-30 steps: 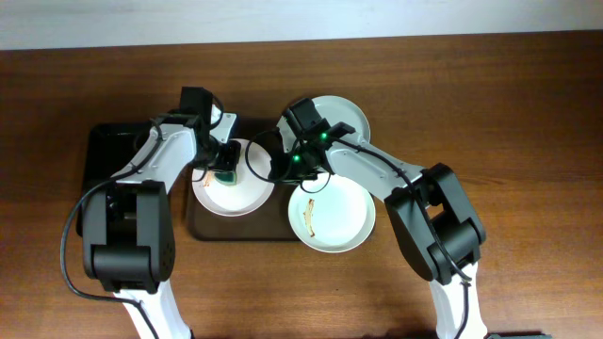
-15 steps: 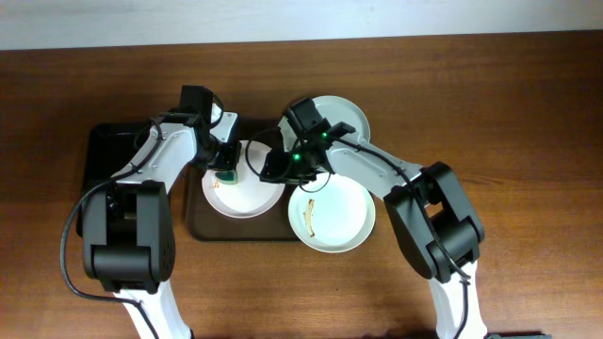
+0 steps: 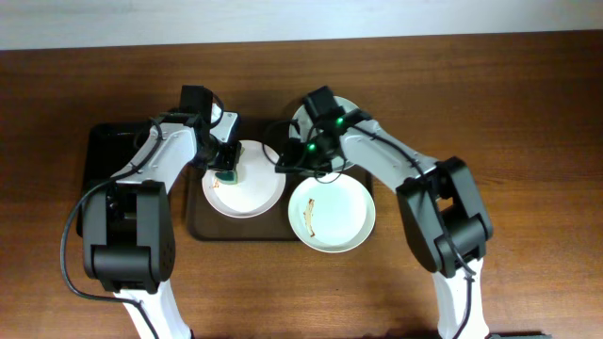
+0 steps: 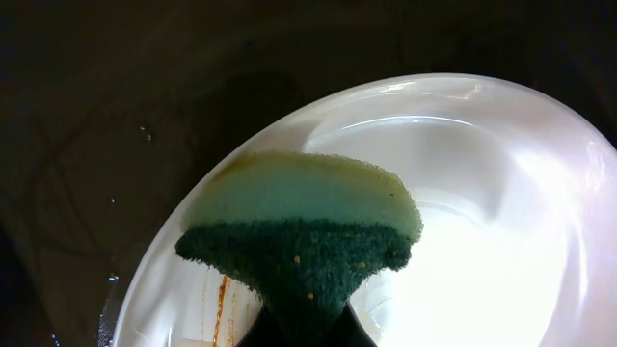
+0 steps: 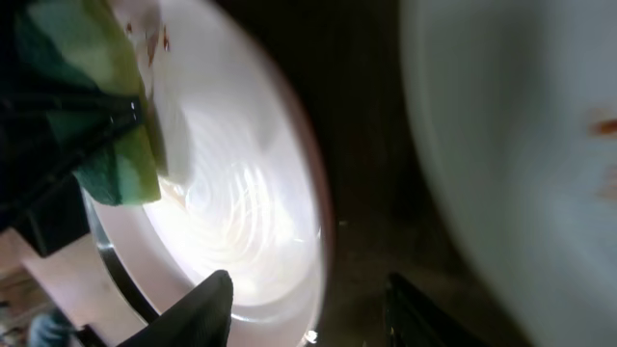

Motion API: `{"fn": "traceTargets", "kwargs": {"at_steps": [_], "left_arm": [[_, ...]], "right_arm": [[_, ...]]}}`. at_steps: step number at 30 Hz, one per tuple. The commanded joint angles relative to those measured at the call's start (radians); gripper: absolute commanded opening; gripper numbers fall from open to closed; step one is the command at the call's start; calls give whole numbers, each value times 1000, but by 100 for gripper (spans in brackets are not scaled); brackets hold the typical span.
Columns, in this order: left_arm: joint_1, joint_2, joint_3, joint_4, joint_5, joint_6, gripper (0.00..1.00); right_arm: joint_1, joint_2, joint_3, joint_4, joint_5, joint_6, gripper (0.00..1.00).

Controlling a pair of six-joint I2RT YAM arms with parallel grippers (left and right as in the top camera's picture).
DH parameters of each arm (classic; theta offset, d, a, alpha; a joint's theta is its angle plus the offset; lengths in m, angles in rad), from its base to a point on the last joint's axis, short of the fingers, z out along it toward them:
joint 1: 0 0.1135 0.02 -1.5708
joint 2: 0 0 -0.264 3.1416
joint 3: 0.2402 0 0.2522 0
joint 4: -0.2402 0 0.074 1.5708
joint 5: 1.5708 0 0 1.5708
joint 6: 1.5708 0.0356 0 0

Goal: Clean dirty plates on tray and stack at the side
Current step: 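Scrub the left plate's sauce with the sponge while right gripper holds rim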

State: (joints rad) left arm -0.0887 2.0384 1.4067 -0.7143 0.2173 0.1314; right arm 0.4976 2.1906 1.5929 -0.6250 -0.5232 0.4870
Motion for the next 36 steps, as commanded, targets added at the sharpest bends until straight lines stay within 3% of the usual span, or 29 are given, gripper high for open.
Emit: {"fn": "traceTargets", "kwargs": {"at_steps": [1, 7, 10, 14, 20, 27, 36], "left_arm": [[-2, 11, 17, -1, 4, 16, 0], [-2, 11, 17, -1, 4, 16, 0], [-2, 11, 17, -1, 4, 16, 0], [-2, 11, 17, 1, 4, 16, 0], [-2, 11, 19, 6, -25, 21, 0], [-2, 11, 6, -29, -217, 58, 0], [-3, 11, 0, -229, -229, 58, 0]], "right_arm": [[60, -1, 13, 1, 135, 47, 50], [85, 38, 12, 19, 165, 116, 42], [83, 43, 12, 19, 153, 125, 17], [83, 43, -7, 34, 150, 144, 5], [72, 43, -47, 57, 150, 158, 4], [70, 43, -47, 64, 150, 158, 4], [50, 43, -47, 56, 124, 157, 4]]}}
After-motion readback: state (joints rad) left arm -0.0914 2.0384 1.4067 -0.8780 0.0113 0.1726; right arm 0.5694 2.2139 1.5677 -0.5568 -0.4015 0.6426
